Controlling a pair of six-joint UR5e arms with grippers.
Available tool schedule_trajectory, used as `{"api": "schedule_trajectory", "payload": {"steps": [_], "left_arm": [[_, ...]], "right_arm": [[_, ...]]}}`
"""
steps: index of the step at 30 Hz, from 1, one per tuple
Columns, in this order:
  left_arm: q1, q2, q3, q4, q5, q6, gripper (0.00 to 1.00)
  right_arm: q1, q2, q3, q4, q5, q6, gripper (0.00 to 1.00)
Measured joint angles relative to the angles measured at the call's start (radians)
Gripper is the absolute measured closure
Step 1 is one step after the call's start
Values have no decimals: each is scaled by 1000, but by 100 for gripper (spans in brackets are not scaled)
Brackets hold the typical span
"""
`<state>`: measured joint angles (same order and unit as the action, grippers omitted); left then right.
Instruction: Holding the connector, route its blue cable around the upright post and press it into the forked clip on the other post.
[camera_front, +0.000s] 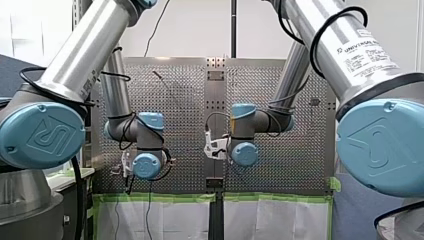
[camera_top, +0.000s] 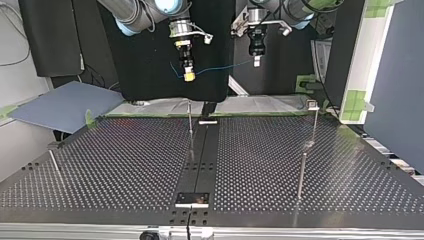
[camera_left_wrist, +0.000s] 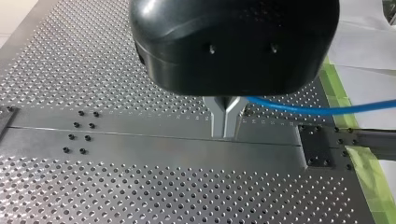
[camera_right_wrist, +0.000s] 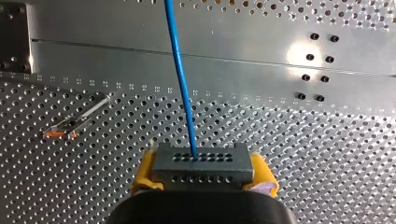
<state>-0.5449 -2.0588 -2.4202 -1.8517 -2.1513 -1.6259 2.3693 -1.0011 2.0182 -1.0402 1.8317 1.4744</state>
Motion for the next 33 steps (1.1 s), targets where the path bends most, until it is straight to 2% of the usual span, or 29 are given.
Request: {"api": "schedule_trajectory", "payload": {"steps": [6, 8, 13, 16, 22, 33], "left_arm": [[0, 0, 0, 0, 0, 0, 100], [0, 0, 0, 0, 0, 0, 100], [0, 0, 0, 0, 0, 0, 100], [0, 0, 0, 0, 0, 0, 100], [0, 0, 0, 0, 0, 0, 100], [-4, -1, 5, 3, 5, 5, 100]], "right_arm": [[1, 1, -1, 1, 1, -1, 100], [2, 7, -7, 6, 7, -7, 100], [4, 39, -34, 39, 40, -31, 100], [4, 63, -41, 63, 61, -35, 100], [5, 100, -43, 84, 74, -37, 100], [5, 106, -43, 86, 75, -37, 100]]}}
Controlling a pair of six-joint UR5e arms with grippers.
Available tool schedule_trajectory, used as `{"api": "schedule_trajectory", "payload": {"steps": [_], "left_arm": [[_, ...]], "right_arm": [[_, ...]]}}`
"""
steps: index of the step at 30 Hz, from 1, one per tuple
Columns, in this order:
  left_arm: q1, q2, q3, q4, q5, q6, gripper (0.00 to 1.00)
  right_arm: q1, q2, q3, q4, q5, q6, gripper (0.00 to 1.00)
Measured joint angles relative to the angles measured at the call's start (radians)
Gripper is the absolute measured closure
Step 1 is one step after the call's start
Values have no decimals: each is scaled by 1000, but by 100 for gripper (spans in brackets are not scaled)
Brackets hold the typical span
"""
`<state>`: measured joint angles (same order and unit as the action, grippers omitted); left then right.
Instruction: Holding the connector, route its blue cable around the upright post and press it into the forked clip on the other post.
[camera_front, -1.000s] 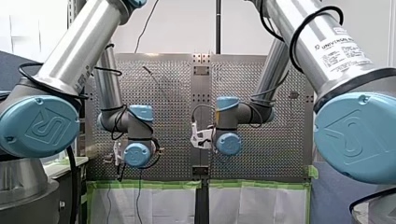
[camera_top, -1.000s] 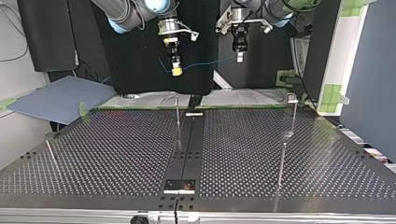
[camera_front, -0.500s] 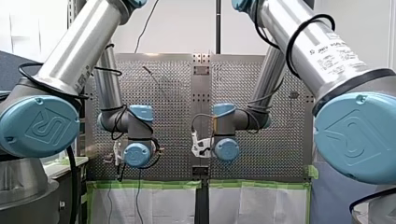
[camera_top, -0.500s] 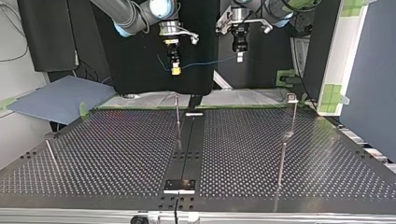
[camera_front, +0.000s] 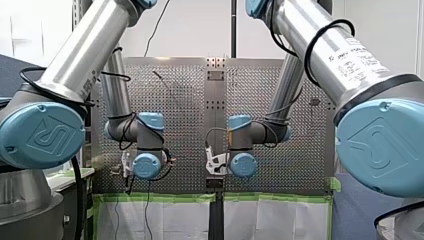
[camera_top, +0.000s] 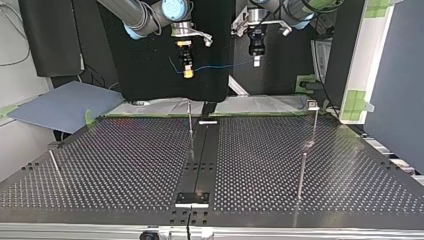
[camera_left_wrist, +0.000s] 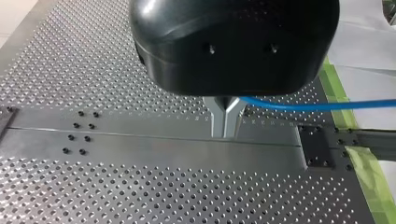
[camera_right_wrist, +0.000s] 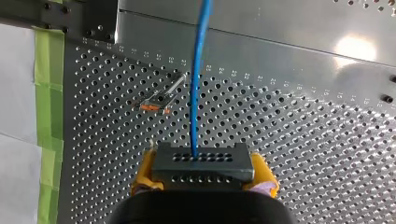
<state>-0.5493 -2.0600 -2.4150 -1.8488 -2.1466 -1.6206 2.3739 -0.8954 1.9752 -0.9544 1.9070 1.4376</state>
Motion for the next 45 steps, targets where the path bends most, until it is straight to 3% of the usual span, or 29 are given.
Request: {"api": "schedule_trajectory", "payload": {"steps": [7, 11, 16, 21, 27, 35, 45], "left_arm": [[-11, 48, 56, -42, 30, 25, 100], [-4, 83, 91, -76, 39, -1, 100], [12, 125, 133, -118, 35, -38, 100], [26, 147, 179, -165, 33, -53, 100], [43, 161, 204, -216, 32, -64, 100], [66, 215, 206, -278, 28, -97, 100], [97, 295, 208, -358, -29, -122, 100]], "right_arm": [[7, -4, -6, 9, 9, 2, 100], [10, -28, -17, 36, 36, 23, 100], [-2, -63, -37, 72, 53, 56, 100], [-15, -102, -71, 111, 52, 66, 100], [-32, -151, -116, 160, 23, 64, 100], [-40, -218, -183, 227, -43, 61, 100], [-39, -294, -258, 302, -118, 61, 100]]}}
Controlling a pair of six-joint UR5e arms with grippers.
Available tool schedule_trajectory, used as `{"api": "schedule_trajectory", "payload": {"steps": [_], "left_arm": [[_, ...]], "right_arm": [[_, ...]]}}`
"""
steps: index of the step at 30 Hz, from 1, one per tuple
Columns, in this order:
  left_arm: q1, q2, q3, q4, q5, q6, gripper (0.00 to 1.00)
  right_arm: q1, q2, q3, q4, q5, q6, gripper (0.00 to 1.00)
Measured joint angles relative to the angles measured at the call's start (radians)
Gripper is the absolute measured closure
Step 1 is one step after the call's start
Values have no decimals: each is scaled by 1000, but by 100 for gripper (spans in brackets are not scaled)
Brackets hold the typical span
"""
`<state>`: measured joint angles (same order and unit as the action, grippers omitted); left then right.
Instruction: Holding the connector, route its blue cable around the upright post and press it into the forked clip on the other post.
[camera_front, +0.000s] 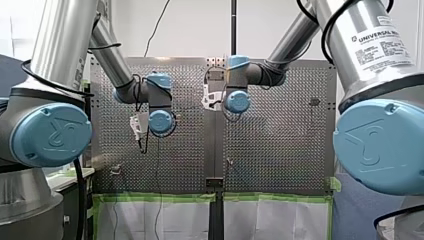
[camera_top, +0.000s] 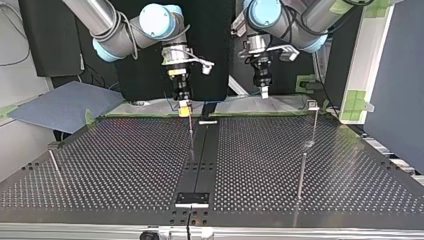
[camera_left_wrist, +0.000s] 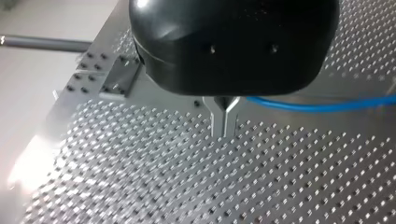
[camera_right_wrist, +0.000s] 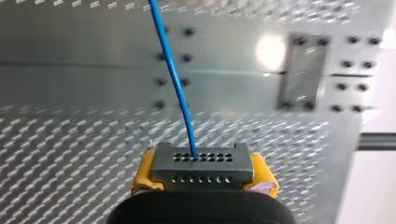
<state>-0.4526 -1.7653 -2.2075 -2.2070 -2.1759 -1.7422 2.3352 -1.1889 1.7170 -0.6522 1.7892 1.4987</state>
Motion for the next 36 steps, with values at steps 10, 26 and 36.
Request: {"api": "schedule_trajectory", "payload": {"steps": [10, 26, 36], "left_arm": [[41, 89, 42, -90, -21, -38, 100], [141, 213, 164, -214, -2, -90, 100], [227, 300, 251, -300, 84, -149, 100]], "right_arm": [[3, -89, -80, 89, -89, 1, 100], [7, -178, -193, 219, -216, 6, 100], [6, -177, -267, 252, -255, 13, 100]]}}
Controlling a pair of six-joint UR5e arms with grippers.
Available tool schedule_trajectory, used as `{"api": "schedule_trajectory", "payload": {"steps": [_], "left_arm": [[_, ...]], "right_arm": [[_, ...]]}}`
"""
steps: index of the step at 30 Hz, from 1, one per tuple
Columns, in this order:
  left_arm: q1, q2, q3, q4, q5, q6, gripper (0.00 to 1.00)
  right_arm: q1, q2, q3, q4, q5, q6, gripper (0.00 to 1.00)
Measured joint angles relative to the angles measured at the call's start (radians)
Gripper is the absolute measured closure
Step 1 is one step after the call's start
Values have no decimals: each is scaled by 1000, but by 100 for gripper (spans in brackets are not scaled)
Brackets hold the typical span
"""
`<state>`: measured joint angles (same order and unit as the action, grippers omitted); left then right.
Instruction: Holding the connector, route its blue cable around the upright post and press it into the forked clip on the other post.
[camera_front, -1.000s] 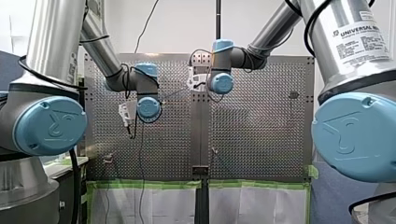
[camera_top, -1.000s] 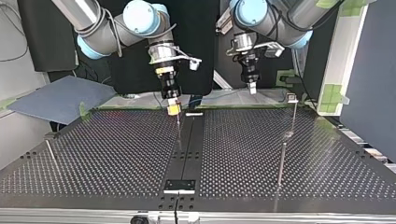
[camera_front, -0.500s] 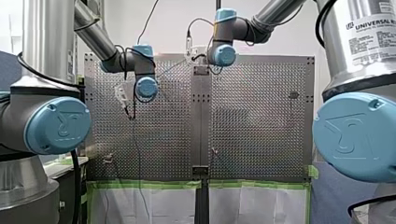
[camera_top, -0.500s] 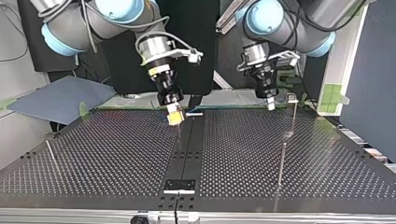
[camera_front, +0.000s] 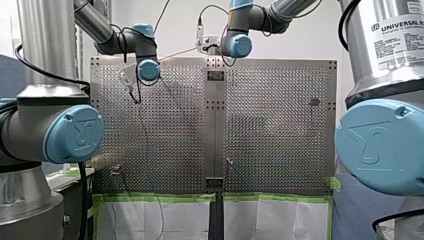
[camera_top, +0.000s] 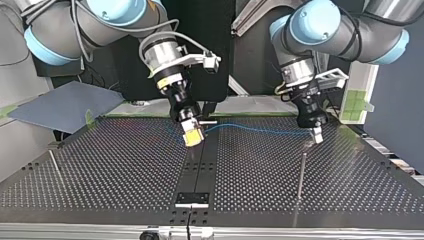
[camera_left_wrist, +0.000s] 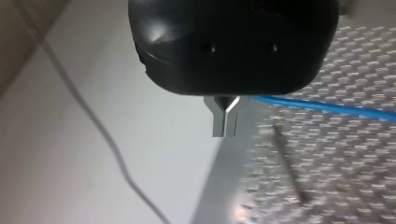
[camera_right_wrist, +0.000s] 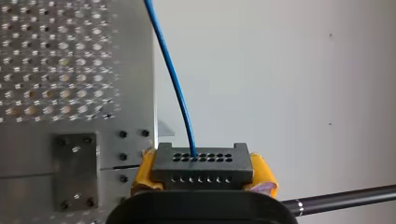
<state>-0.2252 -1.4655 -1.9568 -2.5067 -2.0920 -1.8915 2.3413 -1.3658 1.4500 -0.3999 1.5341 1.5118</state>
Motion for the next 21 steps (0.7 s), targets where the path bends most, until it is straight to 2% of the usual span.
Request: {"api": "schedule_trajectory", "payload": {"steps": [8, 15, 21], "left_arm": [[76, 66, 76, -76, 76, -19, 100], [141, 64, 141, -136, 141, -20, 100], [192, 21, 192, -162, 192, -27, 100]], "right_arm": [[-6, 16, -54, 19, -28, 9, 100], [1, 70, -112, 55, -37, 12, 100], [3, 115, -157, 67, -37, 15, 100]]}}
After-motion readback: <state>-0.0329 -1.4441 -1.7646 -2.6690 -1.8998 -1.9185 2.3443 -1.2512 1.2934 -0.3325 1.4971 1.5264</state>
